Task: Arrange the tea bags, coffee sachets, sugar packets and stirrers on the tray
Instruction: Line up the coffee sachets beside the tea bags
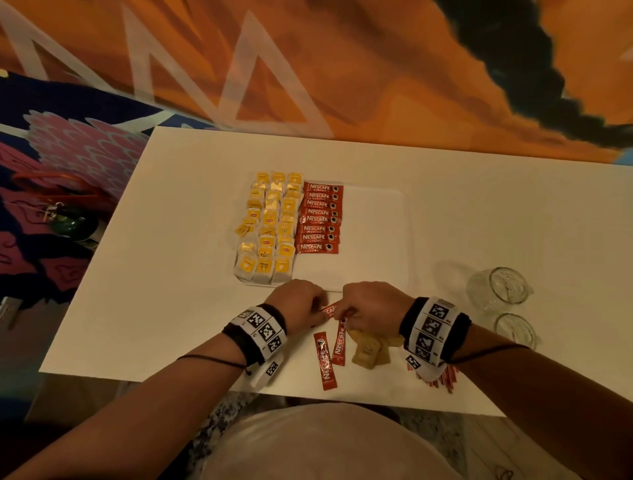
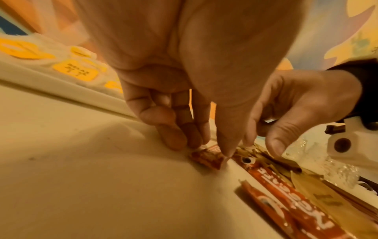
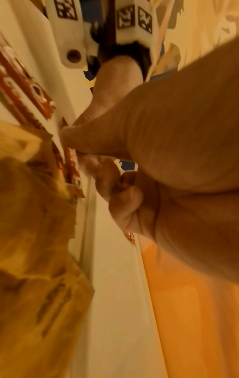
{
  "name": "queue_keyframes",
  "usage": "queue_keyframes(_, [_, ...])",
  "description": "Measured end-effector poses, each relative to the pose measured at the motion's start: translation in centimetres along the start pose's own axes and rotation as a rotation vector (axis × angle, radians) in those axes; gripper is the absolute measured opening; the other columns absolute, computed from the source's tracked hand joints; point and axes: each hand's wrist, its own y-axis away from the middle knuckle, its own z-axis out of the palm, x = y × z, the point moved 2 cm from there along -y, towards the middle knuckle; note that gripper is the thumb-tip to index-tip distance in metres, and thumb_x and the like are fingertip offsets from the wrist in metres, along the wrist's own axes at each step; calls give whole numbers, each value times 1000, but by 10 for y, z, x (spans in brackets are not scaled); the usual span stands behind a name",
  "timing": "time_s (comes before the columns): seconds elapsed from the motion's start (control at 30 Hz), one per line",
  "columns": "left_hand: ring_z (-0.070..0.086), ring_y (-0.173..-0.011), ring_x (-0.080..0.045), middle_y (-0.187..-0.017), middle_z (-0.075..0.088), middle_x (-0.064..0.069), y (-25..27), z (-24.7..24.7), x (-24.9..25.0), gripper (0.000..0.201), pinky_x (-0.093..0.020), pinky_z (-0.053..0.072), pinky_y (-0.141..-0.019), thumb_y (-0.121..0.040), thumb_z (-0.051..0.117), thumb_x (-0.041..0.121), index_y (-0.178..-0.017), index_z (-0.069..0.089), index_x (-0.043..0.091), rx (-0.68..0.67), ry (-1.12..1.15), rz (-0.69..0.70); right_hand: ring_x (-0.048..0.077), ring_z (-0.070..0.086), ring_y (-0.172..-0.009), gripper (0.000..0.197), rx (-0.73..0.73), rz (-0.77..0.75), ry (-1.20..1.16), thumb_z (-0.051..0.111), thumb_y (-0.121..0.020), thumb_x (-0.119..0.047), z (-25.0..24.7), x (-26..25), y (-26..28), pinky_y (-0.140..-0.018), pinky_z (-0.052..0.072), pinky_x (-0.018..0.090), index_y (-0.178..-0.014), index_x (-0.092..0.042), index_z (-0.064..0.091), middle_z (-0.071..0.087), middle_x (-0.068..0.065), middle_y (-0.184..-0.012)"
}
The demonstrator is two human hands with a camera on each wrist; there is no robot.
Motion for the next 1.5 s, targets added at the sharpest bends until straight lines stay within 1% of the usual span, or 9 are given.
queue_keyframes(0.17, [62, -85, -16, -94, 68, 6, -4, 1, 3, 20, -32, 52, -77, -82, 73, 38, -97, 68, 26, -30, -51, -12, 17, 61, -99, 30, -31, -27, 54, 61, -95, -38, 15, -4, 6, -78, 46, 30, -124, -33, 69, 60, -8, -115])
queue_keyframes(0.33, [61, -81, -14, -91, 68, 6, -1, 0, -3, 16, -25, 46, -73, -83, 71, 25, -99, 69, 23, -68, 5, -13, 20, 63, -98, 30, -21, -50, 100, 55, -99, -37, 24, -8, 7, -77, 48, 30, -127, -33, 66, 57, -6, -126])
queue_keyframes(0.5, [60, -77, -11, -85, 68, 6, 5, -5, -8, 9, -20, 43, -66, -82, 70, 20, -91, 71, 22, -100, 136, -24, 20, 64, -88, 27, 38, -77, 129, 52, -100, -38, 29, -10, 3, -69, 48, 31, -119, -34, 70, 58, -5, -120])
queue_keyframes(0.7, [66, -67, -21, -74, 68, -3, 13, -12, -16, 18, -36, 52, -67, -83, 72, 25, -79, 55, 19, -76, 327, -136, 18, 63, -92, 25, 65, -58, 30, 53, -99, -38, 21, -6, 4, -78, 52, 35, -112, -33, 75, 61, -7, -112])
queue_keyframes(0.87, [61, -61, -18, -71, 68, -13, 17, -20, -13, 10, -31, 51, -63, -93, 52, 11, -83, 56, 8, -106, 465, -181, 15, 62, -87, 21, 153, -45, -71, 58, -97, -34, 15, -2, 4, -77, 54, 38, -107, -32, 76, 61, -8, -104])
queue_keyframes(1.0, [52, -55, -15, -63, 57, -6, 19, -22, -7, 14, -25, 45, -54, -90, 47, 1, -84, 58, 8, -133, 637, -256, 14, 59, -82, 18, 245, -82, -138, 61, -97, -32, 7, -6, 2, -71, 50, 37, -107, -31, 76, 60, -5, -96])
queue_keyframes(1.13, [44, -49, -15, -53, 50, -1, 20, -23, -4, 22, -27, 37, -52, -86, 54, 21, -68, 54, 8, -175, 720, -239, 12, 56, -79, 20, 352, -103, -197, 64, -96, -31, 3, -9, -4, -66, 48, 33, -113, -32, 75, 60, -3, -94])
queue_keyframes(1.3, [51, -54, -10, -61, 60, 1, 26, -27, -13, 27, -27, 40, -57, -92, 65, 25, -82, 65, 0, -183, 597, -181, 14, 59, -81, 20, 396, -114, -216, 65, -96, -30, 0, -15, -11, -68, 50, 35, -112, -29, 76, 63, -3, -96])
queue_keyframes(1.5, [56, -50, 1, -57, 65, 13, 42, -32, -31, 15, -11, 40, -53, -91, 67, 20, -79, 69, 12, -157, 512, -168, 6, 57, -84, 11, 327, -146, -227, 68, -93, -32, 3, -28, -18, -74, 51, 31, -102, -25, 71, 62, -11, -97])
